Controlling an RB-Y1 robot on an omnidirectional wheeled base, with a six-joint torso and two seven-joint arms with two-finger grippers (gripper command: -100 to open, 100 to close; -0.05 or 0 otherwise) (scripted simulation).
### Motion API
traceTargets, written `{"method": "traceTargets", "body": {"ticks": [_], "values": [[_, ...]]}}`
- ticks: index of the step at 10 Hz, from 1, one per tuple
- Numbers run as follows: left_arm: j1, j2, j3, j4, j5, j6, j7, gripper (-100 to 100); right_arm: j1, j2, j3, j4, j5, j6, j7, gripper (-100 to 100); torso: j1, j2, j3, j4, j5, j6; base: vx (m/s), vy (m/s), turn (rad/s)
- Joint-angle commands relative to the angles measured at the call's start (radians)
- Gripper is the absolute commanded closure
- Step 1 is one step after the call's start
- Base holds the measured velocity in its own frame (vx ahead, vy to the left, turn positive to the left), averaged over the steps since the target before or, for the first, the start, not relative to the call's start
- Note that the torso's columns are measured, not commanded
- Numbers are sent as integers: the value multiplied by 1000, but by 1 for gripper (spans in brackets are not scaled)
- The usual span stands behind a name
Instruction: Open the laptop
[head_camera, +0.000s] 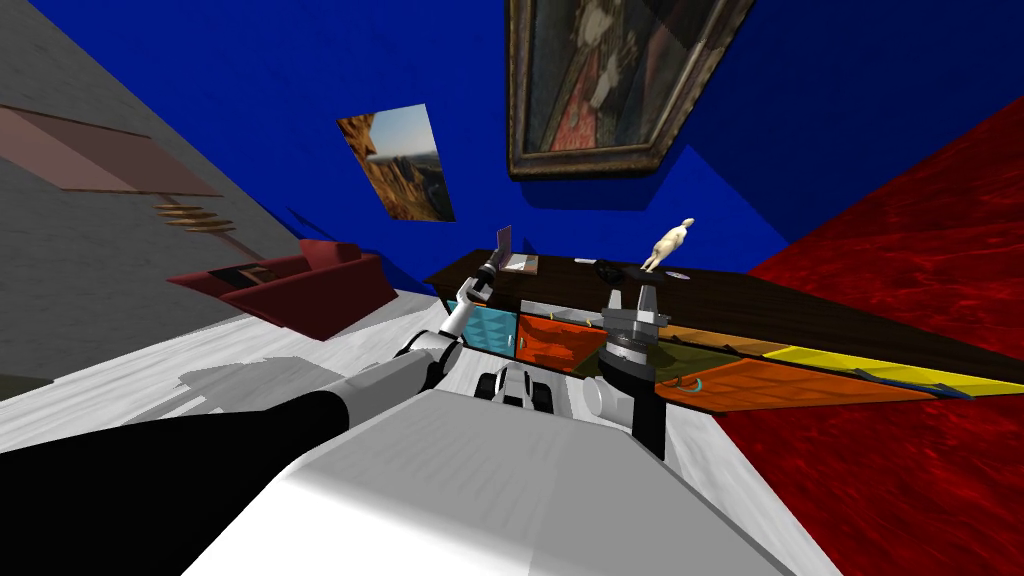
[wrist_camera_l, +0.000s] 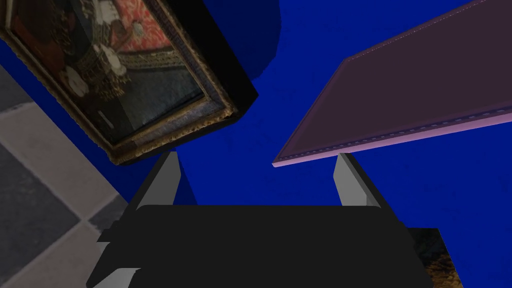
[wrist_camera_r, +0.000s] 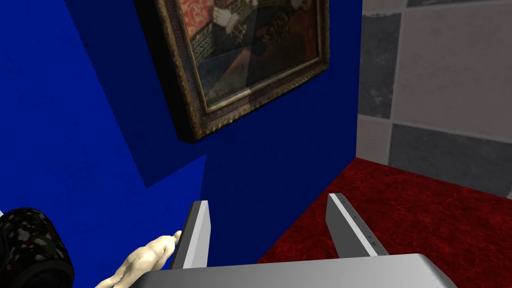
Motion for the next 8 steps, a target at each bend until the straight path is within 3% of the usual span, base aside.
{"method": "traceTargets", "body": {"ticks": [1, 2, 8], "values": [[-35, 0, 12, 59, -8, 4, -8, -100, 0, 0, 0, 0, 0, 0, 0, 0, 0, 0, 0, 0, 0, 0, -2, -9, 10], [-66, 2, 24, 92, -14, 4, -16, -100, 0, 0, 0, 0, 0, 0, 0, 0, 0, 0, 0, 0, 0, 0, -3, -10, 20], [-145, 6, 62, 255, -27, 1, -39, -100, 0, 0, 0, 0, 0, 0, 0, 0, 0, 0, 0, 0, 0, 0, 1, -8, 13]]}}
